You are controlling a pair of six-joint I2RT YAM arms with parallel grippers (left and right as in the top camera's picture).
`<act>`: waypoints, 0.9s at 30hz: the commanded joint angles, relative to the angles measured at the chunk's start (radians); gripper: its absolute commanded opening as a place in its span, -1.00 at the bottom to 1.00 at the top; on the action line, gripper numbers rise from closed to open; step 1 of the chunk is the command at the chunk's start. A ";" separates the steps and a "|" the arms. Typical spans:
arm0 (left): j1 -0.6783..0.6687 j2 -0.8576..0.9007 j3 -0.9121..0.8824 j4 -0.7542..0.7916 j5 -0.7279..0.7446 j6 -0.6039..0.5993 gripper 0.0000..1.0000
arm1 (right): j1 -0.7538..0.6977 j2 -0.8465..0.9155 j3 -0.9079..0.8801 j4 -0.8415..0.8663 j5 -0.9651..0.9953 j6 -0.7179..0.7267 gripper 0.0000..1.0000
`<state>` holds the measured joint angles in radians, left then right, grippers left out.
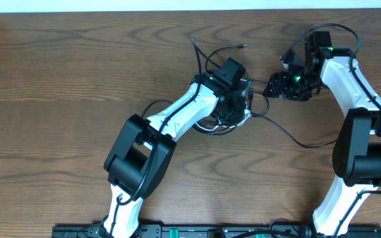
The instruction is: Untangle cables
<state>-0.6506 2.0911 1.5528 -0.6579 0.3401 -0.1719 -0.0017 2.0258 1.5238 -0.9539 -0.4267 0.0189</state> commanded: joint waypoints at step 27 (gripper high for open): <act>0.017 -0.585 0.133 0.019 0.018 -0.187 -0.85 | 0.006 -0.028 0.017 0.014 -0.045 -0.028 0.40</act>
<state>-0.6357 1.5642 1.6833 -0.6426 0.3401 -0.3443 -0.0006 2.0258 1.5238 -0.9470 -0.4286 0.0158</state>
